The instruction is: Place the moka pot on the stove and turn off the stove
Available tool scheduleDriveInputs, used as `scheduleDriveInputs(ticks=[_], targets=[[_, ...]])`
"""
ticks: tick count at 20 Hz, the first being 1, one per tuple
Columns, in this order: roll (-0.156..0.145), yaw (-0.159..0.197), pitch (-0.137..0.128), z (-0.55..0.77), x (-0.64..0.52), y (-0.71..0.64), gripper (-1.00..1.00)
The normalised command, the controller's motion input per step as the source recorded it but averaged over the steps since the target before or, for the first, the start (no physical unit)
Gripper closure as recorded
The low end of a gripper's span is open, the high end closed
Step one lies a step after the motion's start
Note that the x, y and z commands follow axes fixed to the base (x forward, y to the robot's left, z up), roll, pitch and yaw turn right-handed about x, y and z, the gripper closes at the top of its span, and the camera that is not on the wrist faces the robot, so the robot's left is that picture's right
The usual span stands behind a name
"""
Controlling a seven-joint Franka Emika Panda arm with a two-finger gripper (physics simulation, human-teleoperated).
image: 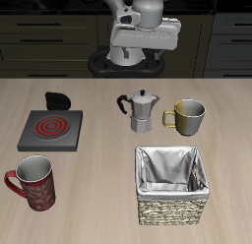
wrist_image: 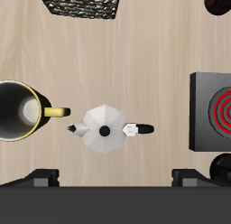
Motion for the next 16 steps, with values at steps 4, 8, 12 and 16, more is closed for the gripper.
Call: scheduleDriveInputs(ticks=[4, 8, 12, 16], targets=[[-0.018, -0.007, -0.006, -0.04, -0.03, 0.05, -1.0], [-0.041, 0.016, -0.015, -0.1, -0.05, 0.1, -1.0], [-0.036, 0.017, -0.035, -0.04, -0.01, 0.1, -1.0], [0.03, -0.025, -0.014, -0.04, -0.01, 0.15, -1.0]])
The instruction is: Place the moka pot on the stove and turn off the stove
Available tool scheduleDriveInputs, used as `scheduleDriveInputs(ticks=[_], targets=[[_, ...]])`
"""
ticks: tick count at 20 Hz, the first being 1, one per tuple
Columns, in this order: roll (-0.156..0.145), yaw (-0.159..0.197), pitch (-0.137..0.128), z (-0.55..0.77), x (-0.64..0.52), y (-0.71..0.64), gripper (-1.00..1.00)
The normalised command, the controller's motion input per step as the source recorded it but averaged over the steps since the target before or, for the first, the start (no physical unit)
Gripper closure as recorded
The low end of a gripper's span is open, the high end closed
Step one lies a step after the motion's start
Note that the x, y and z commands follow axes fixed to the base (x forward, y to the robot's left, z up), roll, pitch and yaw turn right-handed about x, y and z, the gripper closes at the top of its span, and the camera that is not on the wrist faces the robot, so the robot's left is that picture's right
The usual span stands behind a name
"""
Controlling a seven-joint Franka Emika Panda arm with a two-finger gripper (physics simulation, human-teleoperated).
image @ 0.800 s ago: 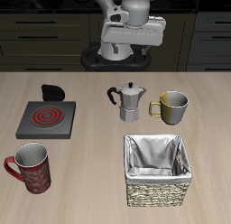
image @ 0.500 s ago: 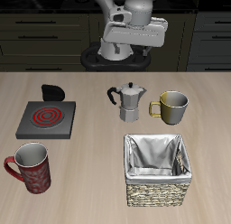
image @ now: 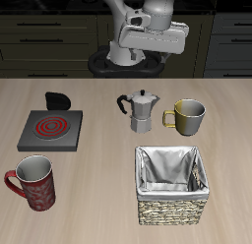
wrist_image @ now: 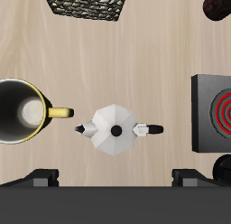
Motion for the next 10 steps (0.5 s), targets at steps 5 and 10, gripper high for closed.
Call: scheduleDriveInputs(ticks=[5, 10], targets=[[0.038, -0.027, 0.007, -0.05, -0.02, 0.02, -1.0], [0.036, -0.017, 0.008, -0.13, 0.0, -0.04, -1.0]])
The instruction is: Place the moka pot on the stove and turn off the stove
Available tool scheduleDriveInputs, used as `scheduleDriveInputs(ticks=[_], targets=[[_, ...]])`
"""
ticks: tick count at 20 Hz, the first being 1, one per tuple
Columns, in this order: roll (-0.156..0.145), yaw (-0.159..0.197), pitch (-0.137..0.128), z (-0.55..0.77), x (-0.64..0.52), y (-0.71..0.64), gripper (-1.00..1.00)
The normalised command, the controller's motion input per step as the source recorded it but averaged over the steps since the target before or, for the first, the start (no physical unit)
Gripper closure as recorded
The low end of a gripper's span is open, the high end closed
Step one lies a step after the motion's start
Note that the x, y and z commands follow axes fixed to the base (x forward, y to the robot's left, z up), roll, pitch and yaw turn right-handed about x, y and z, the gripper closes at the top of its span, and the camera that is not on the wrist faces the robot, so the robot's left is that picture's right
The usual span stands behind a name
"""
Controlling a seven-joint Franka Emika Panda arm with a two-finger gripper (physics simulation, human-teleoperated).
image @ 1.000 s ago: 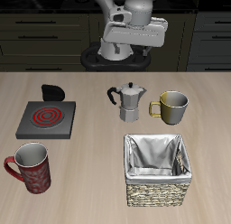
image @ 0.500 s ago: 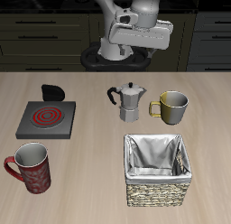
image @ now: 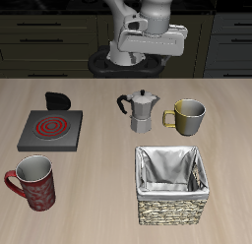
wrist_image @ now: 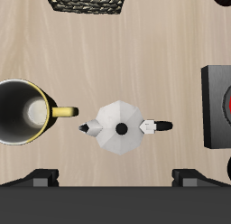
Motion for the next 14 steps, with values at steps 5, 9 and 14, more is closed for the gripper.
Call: scheduleDriveInputs(ticks=[5, 9, 14], targets=[[-0.003, -0.033, 0.013, -0.18, -0.01, -0.05, -1.0], [0.017, -0.008, 0.016, -0.14, 0.04, -0.02, -1.0], [0.034, 0.0, 0.026, -0.17, -0.03, -0.04, -1.0]])
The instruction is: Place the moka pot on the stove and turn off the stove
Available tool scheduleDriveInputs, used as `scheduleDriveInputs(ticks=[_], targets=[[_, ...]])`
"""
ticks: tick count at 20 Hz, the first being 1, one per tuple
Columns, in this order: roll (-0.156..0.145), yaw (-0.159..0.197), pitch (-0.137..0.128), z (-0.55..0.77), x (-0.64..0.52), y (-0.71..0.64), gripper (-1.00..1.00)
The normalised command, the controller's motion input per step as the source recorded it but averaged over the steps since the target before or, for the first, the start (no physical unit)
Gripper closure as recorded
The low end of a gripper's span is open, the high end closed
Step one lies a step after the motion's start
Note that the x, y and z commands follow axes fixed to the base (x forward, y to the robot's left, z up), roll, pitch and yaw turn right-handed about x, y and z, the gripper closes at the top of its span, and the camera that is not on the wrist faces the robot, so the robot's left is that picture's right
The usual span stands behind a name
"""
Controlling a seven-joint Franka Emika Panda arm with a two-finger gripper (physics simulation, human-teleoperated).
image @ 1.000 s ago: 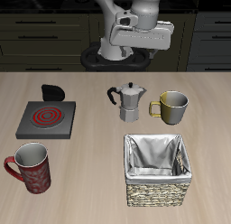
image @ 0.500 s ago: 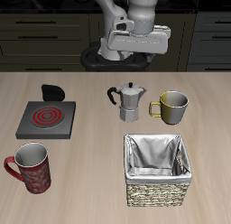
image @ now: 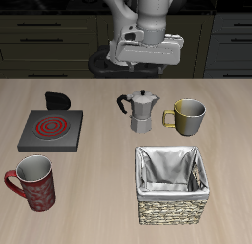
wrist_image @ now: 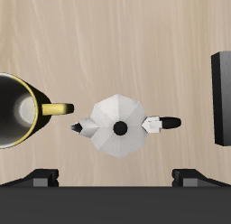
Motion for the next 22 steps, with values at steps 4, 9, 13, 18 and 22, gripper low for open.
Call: scheduleDriveInputs(ticks=[4, 9, 13, 18, 22], targets=[[0.04, 0.012, 0.004, -0.11, -0.01, -0.06, -1.0], [0.001, 0.008, -0.006, -0.04, 0.01, -0.09, -1.0], [-0.011, 0.009, 0.003, -0.09, 0.07, -0.14, -1.0], [-0.018, 0.006, 0.01, -0.11, 0.07, -0.09, -1.0], [-0.002, 0.006, 0.014, -0.14, 0.03, 0.06, -1.0]])
